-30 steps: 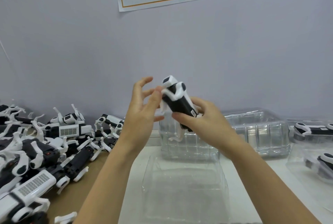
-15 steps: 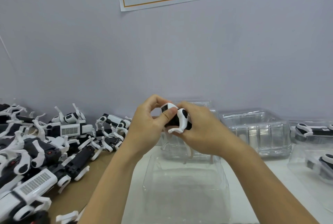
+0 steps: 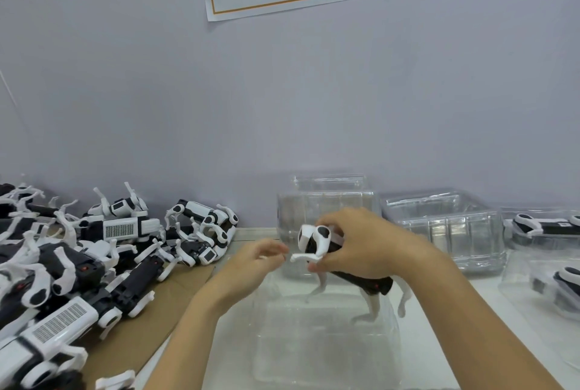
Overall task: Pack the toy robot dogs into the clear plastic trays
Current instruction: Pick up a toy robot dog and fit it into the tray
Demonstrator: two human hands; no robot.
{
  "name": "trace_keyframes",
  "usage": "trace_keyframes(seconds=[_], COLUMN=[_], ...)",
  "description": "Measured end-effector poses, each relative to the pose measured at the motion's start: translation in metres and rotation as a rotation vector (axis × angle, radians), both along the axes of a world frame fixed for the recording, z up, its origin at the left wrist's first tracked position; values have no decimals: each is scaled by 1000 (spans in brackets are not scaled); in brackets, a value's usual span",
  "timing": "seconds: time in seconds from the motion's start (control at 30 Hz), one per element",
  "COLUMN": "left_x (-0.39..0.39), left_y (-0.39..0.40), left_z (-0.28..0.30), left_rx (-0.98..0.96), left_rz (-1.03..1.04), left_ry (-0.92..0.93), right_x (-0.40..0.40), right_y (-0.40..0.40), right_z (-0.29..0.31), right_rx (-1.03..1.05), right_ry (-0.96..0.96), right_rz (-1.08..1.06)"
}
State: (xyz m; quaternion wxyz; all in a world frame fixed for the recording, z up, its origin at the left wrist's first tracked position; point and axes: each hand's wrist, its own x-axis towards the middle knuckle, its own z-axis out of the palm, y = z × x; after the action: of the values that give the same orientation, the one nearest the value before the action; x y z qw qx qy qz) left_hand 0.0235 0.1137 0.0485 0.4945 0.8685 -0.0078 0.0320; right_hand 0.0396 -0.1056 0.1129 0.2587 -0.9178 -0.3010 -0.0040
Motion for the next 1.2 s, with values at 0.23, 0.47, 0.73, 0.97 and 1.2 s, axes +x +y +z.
trace_keyframes(seconds=[0.23,0.47,0.73,0.97,1.2], left_x=[1,4,9,14,13], left_y=[-16,-26,-34,-33,-32], left_z=[-24,-28,-33,-39,-40], left_rx=[-255,-264,-280,-337,-357], left_rz=[-31,9,26,-17,-56], left_ry=[123,72,29,8,-5], right_x=[-7,-11,-12,-6,8], right_y=[12,16,21,31,23], right_z=[-9,1,-10,-32,-42], right_rx=[-155,-83,-271,-310,-103], right_ry=[5,-215,-111,-12,89], right_rz=[-58,-98,-44,-15,23])
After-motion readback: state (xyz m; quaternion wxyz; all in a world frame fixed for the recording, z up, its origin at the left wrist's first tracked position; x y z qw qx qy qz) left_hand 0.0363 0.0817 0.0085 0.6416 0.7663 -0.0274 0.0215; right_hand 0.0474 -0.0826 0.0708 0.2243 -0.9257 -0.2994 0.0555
